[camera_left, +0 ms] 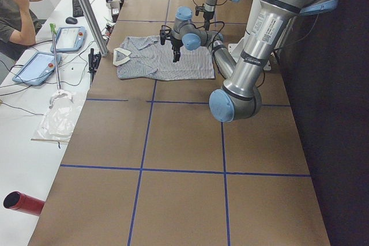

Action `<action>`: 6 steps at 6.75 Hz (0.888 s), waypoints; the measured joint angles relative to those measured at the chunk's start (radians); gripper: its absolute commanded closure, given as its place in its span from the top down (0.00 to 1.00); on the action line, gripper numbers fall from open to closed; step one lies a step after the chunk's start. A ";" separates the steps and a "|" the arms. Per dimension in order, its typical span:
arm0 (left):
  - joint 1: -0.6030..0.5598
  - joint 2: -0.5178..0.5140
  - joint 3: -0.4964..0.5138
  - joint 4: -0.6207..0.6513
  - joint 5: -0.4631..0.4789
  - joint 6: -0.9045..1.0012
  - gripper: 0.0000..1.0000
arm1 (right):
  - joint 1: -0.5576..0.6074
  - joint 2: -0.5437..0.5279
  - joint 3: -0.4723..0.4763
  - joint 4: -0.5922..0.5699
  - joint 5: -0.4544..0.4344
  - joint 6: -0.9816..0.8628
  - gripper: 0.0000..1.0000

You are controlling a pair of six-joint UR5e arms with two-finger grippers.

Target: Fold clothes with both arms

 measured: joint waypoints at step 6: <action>0.005 0.001 -0.005 -0.001 0.002 0.000 1.00 | 0.003 0.021 -0.020 -0.019 0.021 0.000 0.78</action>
